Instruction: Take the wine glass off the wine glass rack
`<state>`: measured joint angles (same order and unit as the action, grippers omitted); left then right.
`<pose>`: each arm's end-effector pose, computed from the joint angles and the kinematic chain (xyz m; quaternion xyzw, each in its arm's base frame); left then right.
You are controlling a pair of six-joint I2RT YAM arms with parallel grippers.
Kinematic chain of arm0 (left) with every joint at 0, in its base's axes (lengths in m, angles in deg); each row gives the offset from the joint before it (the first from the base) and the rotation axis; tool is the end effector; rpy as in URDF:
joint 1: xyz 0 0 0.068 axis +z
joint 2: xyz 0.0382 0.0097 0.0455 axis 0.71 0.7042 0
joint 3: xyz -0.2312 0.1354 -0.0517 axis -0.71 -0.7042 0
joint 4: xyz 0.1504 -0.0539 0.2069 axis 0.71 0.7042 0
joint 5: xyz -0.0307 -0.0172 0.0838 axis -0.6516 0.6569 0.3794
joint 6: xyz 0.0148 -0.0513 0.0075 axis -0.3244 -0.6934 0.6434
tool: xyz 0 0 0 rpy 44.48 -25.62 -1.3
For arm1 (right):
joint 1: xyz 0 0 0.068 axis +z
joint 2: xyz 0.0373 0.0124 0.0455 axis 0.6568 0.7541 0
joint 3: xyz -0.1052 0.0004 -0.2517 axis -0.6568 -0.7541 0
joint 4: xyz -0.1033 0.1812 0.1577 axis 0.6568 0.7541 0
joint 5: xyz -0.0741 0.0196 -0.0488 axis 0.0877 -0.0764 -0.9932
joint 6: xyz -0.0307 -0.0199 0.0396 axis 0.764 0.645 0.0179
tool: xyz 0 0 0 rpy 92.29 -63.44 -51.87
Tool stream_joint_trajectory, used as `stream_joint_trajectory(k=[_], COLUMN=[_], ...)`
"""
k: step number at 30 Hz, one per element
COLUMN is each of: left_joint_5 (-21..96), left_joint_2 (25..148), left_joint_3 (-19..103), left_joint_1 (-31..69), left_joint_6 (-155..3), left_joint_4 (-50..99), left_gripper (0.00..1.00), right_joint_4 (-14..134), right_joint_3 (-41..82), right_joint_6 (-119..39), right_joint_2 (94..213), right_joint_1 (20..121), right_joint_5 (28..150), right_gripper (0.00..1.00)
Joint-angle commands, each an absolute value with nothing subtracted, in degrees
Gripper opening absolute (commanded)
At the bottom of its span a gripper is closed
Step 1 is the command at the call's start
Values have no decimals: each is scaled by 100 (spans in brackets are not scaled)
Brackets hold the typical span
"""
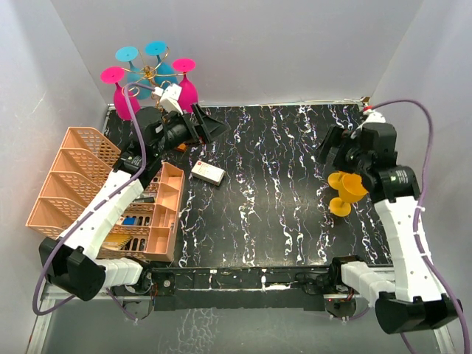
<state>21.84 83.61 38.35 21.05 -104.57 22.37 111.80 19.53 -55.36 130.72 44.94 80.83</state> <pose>0.2629 -0.1340 0.4084 0.0484 0.7050 -0.4947 0.5058 0.1872 0.0124 0.3997 0.1435 0.8806 0.0994 0.4405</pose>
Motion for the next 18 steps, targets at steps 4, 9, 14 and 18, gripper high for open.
stream_joint_trajectory(k=[4,9,14,18], left_joint_5=[3133,3920,4018,3633], left_joint_2=[8011,8384,9204,9695], left_joint_3=[4575,5418,6644,7436], left_joint_1=[2089,2135,2490,3039], left_joint_6=[-9647,-9135,-8912,-9031], left_joint_4=[3116,3875,4569,4875], left_gripper=[97,97,97,97], right_joint_4=[9563,9424,9213,9026], right_joint_3=[804,406,27,-351], right_joint_6=[-4511,-4379,-4317,-4292], right_joint_2=[12278,11948,11429,10924], right_joint_1=[4601,4917,5310,5555], right_joint_5=[10336,9934,9349,9041], right_gripper=[99,99,99,99])
